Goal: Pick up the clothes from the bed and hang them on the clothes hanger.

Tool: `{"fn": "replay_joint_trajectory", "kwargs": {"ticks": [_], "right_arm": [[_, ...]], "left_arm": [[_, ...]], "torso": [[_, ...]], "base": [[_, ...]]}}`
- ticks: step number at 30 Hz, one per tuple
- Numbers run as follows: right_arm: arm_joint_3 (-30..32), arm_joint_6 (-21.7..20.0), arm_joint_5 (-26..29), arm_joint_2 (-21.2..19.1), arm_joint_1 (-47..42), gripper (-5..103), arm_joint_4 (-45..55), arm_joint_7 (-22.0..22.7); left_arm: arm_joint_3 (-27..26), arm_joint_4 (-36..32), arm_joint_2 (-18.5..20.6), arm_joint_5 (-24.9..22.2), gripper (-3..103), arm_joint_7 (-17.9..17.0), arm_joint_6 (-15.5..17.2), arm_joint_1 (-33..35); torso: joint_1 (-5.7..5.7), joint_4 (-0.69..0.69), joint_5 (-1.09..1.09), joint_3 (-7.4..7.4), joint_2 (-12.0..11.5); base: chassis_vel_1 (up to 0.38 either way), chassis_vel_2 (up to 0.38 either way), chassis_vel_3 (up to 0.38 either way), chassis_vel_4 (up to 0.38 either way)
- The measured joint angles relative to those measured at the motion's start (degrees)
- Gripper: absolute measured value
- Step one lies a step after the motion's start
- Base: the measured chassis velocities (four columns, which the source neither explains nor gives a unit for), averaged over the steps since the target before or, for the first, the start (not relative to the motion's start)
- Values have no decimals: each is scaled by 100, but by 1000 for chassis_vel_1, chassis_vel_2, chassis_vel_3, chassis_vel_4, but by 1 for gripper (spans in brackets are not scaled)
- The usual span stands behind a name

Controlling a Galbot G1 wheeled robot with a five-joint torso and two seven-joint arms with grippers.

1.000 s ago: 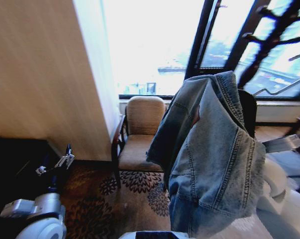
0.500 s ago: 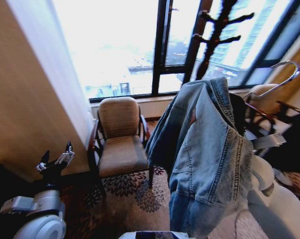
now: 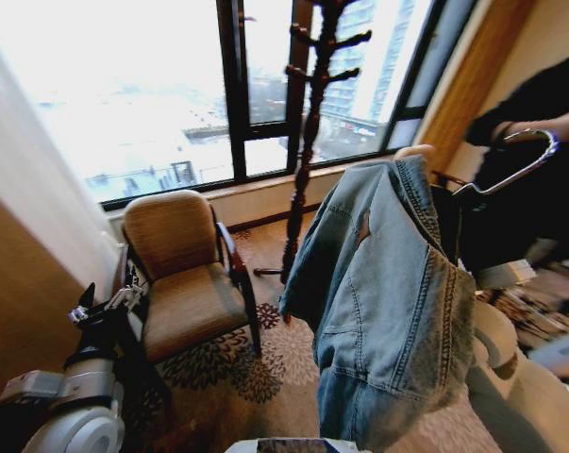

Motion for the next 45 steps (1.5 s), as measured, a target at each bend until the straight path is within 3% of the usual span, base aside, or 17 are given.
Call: {"fn": "replay_joint_trajectory", "kwargs": {"ticks": [12,23,42,45], "right_arm": [[-97,75,-26,47,24,23,-36,12],[-108,109,-63,63,5,23,-41,5],[-117,161,-103,58,21,23,-62,-35],[-117,161,-103,58,10,23,-51,-36]], "left_arm": [[46,0,-146,238,100,-101,-128,5],[66,0,-212,411,100,44,-223,56],[93,0,-294,610,100,-36,-257,85],[93,0,-305,623,100,-17,-233,122]], "torso": [[0,3,0,0,0],[0,1,0,0,0],[0,-3,0,0,-1],[0,2,1,0,-1]], "base": [[-58,-58,-53,-51],[0,0,0,0],[-44,-47,-45,-47],[0,0,0,0]]}}
